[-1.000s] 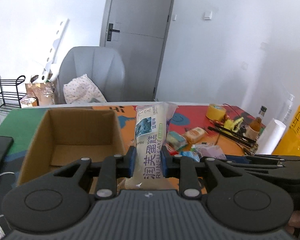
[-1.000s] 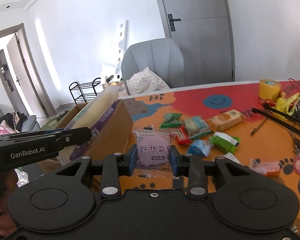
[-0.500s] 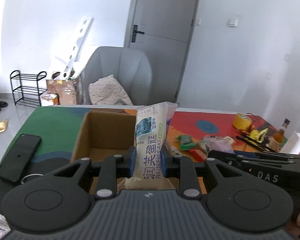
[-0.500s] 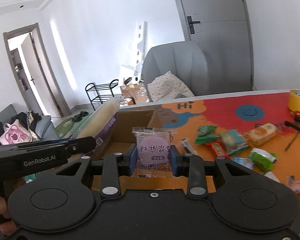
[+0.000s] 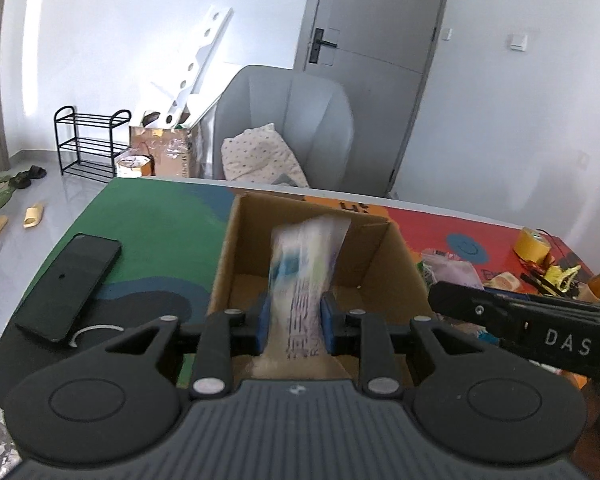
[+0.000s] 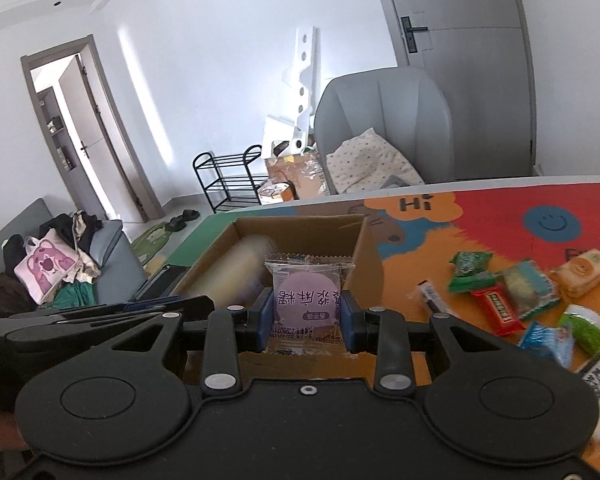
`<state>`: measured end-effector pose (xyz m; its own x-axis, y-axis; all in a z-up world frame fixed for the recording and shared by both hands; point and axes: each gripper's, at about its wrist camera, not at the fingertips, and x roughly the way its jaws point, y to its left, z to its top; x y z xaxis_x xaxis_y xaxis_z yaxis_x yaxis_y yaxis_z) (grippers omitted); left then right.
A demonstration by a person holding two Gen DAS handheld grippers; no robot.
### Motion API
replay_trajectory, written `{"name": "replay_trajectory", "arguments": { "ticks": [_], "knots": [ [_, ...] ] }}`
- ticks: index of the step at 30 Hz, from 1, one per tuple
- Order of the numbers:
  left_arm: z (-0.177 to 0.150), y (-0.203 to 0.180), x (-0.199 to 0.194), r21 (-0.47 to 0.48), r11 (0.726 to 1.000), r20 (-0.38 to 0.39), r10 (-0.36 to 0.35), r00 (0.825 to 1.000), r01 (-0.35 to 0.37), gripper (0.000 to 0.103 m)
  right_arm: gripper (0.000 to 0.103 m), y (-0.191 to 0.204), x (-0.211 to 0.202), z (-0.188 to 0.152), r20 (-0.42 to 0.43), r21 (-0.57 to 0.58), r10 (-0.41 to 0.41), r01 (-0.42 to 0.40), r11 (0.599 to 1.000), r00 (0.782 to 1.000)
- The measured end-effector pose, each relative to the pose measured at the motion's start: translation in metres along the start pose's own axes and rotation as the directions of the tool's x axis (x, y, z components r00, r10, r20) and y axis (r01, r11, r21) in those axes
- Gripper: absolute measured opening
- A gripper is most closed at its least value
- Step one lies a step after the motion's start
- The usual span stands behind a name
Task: Organize snacks
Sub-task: 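Open both tools to drop the cake bar and pastry pack into the box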
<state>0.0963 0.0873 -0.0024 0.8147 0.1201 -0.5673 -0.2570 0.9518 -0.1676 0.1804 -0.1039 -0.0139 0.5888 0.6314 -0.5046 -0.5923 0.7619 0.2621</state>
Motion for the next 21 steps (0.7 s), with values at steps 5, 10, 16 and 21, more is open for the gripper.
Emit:
{"name": "replay_trajectory", "arguments": {
  "ticks": [5,10,16,21],
  "knots": [
    [0.004,0.008,-0.009,-0.022,1.000,0.018,0.006,1.000,-0.006,0.029,0.032,0.006,0.010,0.003,-0.013,0.016,0.030,-0.030,0.999,0.999],
    [0.005,0.013,-0.016,-0.034,0.999,0.037,0.020,0.999,-0.019,0.048,0.041,0.007,0.016,0.005,-0.028,0.051,0.080,-0.079,0.996,0.996],
    [0.005,0.010,-0.019,-0.032,0.999,0.063,0.015,0.998,-0.013,0.082,0.046,-0.001,0.003,0.004,-0.020,0.066,0.047,-0.045,0.997,0.999],
    [0.003,0.000,-0.018,-0.029,1.000,0.045,0.004,0.999,-0.002,0.092,0.051,-0.017,-0.014,-0.001,-0.018,0.079,-0.010,0.012,0.997,1.000]
  ]
}}
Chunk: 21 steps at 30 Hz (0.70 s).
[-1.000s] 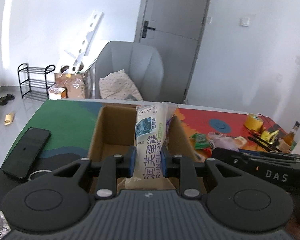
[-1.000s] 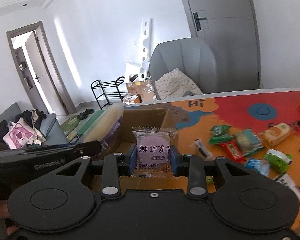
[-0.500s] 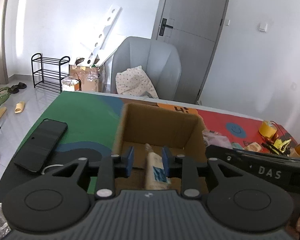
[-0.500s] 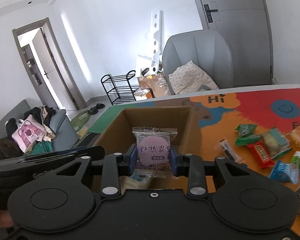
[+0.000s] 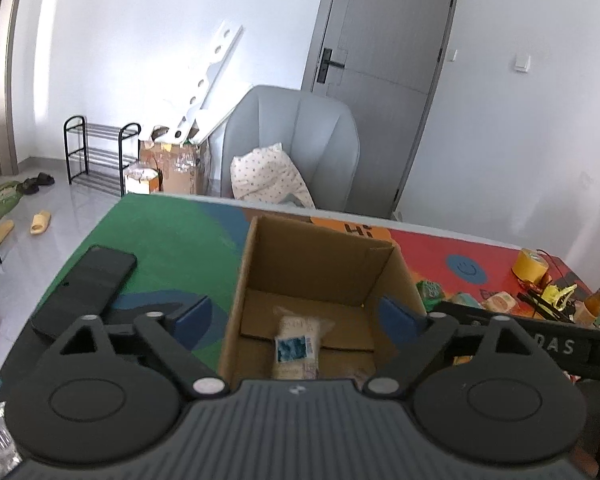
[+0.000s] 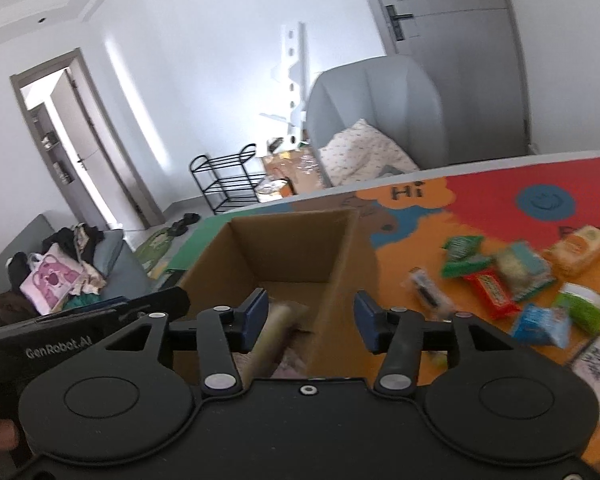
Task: Organize snacks
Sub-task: 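Open both tools to drop the cake bar and pastry pack into the box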
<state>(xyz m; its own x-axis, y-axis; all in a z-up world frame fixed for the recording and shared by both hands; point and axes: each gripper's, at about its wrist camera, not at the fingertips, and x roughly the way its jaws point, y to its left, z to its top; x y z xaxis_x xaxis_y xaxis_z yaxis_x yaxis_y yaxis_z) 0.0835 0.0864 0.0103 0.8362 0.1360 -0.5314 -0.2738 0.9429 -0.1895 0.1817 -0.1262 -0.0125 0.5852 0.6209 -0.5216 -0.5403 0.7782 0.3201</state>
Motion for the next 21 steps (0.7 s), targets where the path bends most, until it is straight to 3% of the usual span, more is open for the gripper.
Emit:
{"name": "replay_trajectory", "arguments": {
  "ticks": [12,21],
  "knots": [
    [-0.014,-0.037,0.001,0.025,0.998,-0.024,-0.048,0.999,0.049,0.103,0.072,-0.043,-0.047,-0.014,0.027,0.032,-0.111,0.110,0.993,0.993],
    [-0.028,-0.072,-0.002,0.059,0.992,-0.047,-0.113,0.992,0.116,0.103,0.086,-0.071,-0.077,-0.022,0.049,0.049,-0.169,0.167,0.985,0.984]
  ]
}}
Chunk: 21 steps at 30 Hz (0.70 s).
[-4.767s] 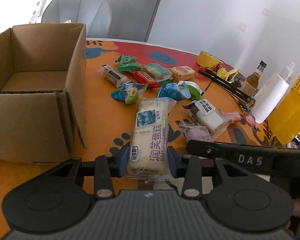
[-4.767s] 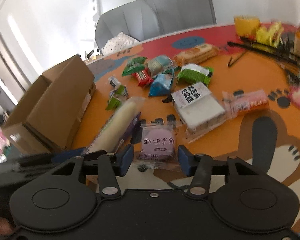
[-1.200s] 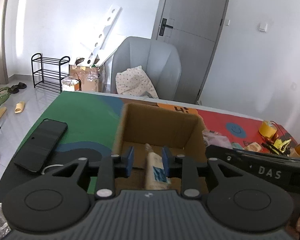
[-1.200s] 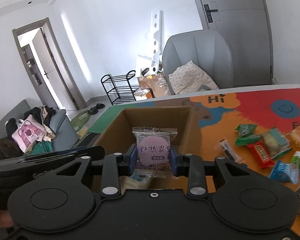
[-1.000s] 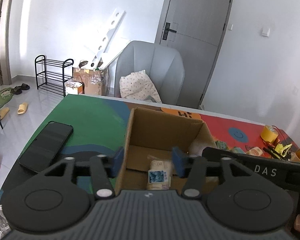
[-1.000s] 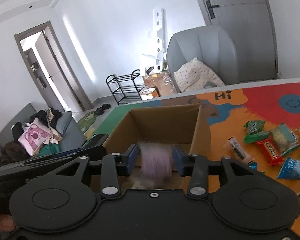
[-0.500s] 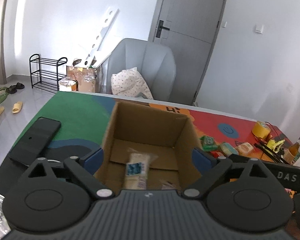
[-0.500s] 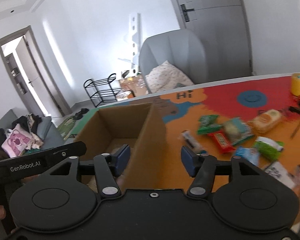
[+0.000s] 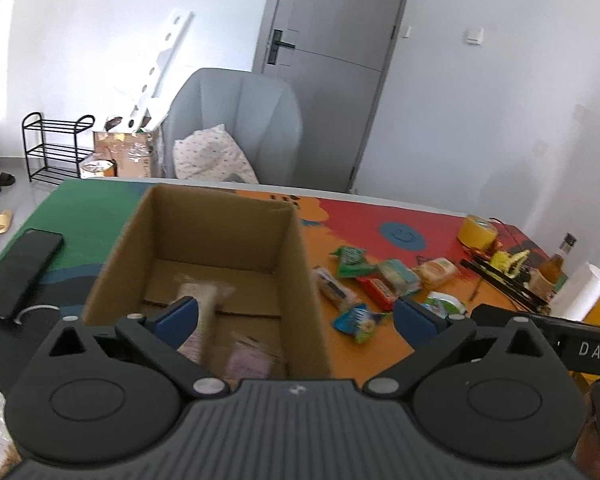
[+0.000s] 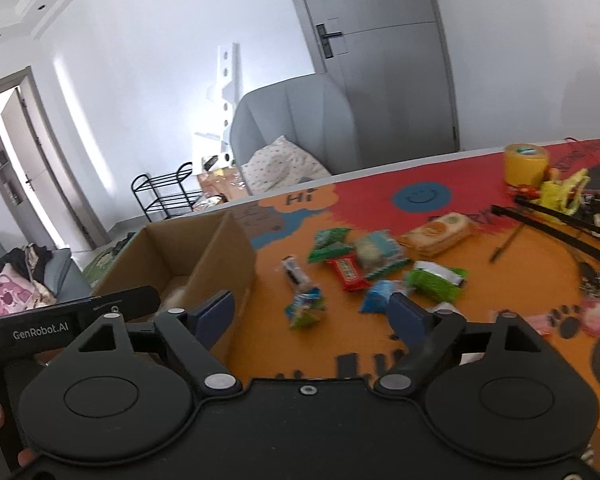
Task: Organize snacks
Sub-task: 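Grasp the white square cake pack with the left tool while the right tool grasps the red stick snack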
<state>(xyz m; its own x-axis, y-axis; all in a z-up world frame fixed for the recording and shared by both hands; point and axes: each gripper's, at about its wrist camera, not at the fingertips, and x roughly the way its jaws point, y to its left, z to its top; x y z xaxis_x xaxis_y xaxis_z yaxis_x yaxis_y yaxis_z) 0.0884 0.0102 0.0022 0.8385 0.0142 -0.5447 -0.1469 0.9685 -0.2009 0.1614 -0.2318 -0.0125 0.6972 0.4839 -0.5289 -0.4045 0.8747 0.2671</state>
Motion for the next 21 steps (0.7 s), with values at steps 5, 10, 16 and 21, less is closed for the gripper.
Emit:
{"name": "replay_trajectory", "arguments": {
  "ticks": [5,10,16,21],
  "knots": [
    [-0.007,-0.017,0.004,0.011,0.999,-0.012,-0.036,0.999,0.036,0.103,0.090,-0.021,-0.012,-0.006,0.010,0.018,-0.044,0.044,0.999,0.999],
    [-0.012,-0.032,0.009,0.014,0.997,-0.019,-0.070,0.997,0.070,0.103,0.090,-0.043,-0.019,-0.012,0.013,0.040,-0.080,0.079,0.996,0.997],
    [-0.019,-0.052,0.015,0.031,0.994,-0.029,-0.107,0.994,0.108,0.103,0.090,-0.067,-0.023,-0.017,0.013,0.054,-0.102,0.101,0.993,0.995],
    [-0.022,-0.070,0.026,0.039,0.991,-0.051,-0.126,0.991,0.128,0.103,0.088,-0.089,-0.021,-0.020,0.011,0.091,-0.125,0.124,0.988,0.992]
  ]
}}
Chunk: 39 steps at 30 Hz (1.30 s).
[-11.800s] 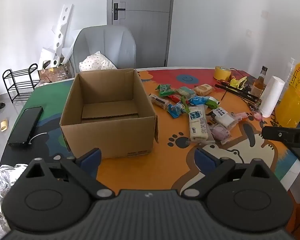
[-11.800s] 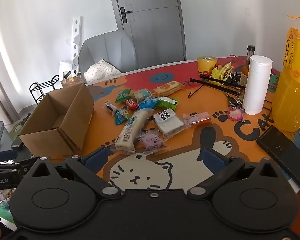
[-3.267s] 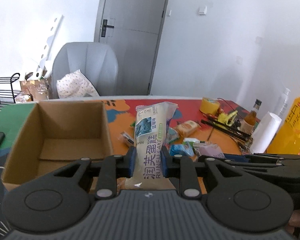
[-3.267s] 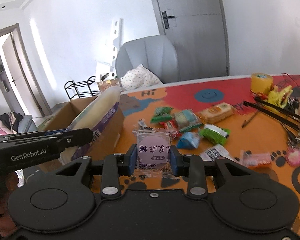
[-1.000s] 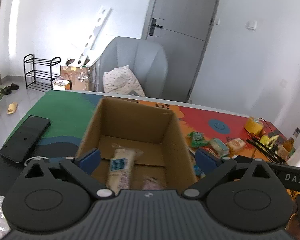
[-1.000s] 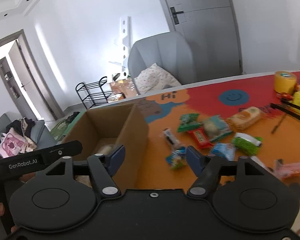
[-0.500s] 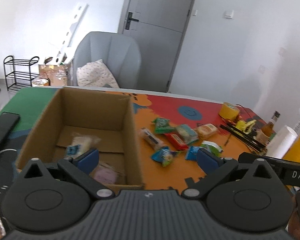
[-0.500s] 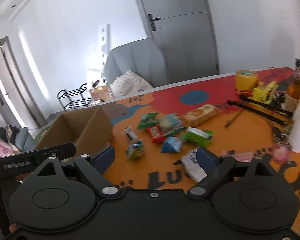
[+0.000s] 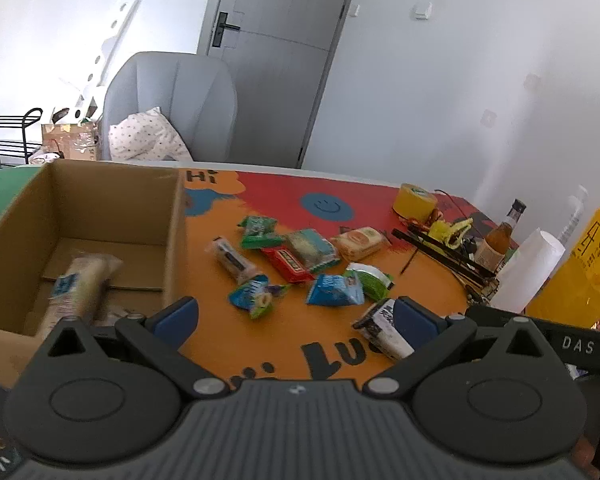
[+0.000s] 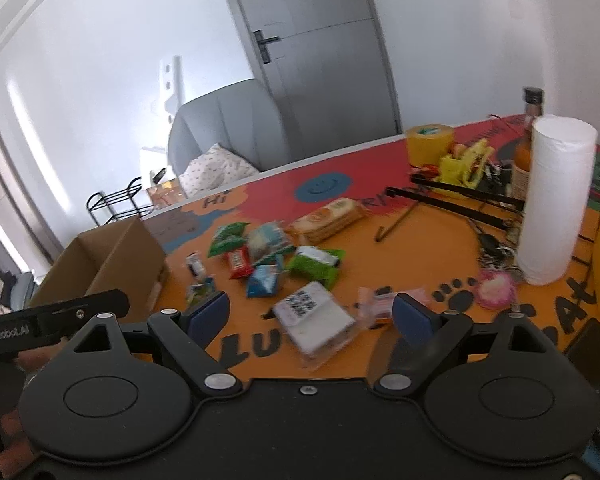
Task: Organize snacks
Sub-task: 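Grasp the white square cake pack with the left tool while the right tool grasps the red stick snack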
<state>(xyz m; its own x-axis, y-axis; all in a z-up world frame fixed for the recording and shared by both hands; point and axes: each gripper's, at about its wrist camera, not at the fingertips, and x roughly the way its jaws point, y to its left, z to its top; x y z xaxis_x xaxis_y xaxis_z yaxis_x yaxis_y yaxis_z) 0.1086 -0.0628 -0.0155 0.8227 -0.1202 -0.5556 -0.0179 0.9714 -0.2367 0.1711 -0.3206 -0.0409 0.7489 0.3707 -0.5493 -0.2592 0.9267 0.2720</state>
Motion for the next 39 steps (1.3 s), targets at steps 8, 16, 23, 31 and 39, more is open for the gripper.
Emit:
{"name": "replay_trajectory", "arguments": {
  "ticks": [8,16,23,31,39],
  "knots": [
    [-0.002,-0.020,0.029,0.024,0.999,-0.032,-0.037,0.999,0.038,0.102,0.075,-0.032,0.020,-0.004,-0.035,0.045,-0.035,0.037,0.998,0.999],
    [-0.002,-0.037,0.063,0.023,0.998,-0.074,-0.055,0.996,0.057,0.098,0.057,-0.059,0.043,0.000,-0.054,0.079,-0.023,0.028,0.996,0.998],
    [-0.002,-0.052,0.091,0.032,0.998,-0.120,-0.051,0.992,0.055,0.084,0.042,-0.073,0.066,0.011,-0.061,0.099,0.021,-0.015,0.995,0.998],
    [-0.004,-0.069,0.119,0.048,0.998,-0.168,-0.032,0.985,0.041,0.077,0.026,-0.083,0.088,0.015,-0.107,0.103,0.070,-0.059,0.993,0.992],
    [-0.005,-0.085,0.136,0.068,0.998,-0.195,0.010,0.981,0.003,0.081,0.025,-0.092,0.078,0.006,-0.158,0.105,0.083,-0.067,0.992,0.984]
  ]
}}
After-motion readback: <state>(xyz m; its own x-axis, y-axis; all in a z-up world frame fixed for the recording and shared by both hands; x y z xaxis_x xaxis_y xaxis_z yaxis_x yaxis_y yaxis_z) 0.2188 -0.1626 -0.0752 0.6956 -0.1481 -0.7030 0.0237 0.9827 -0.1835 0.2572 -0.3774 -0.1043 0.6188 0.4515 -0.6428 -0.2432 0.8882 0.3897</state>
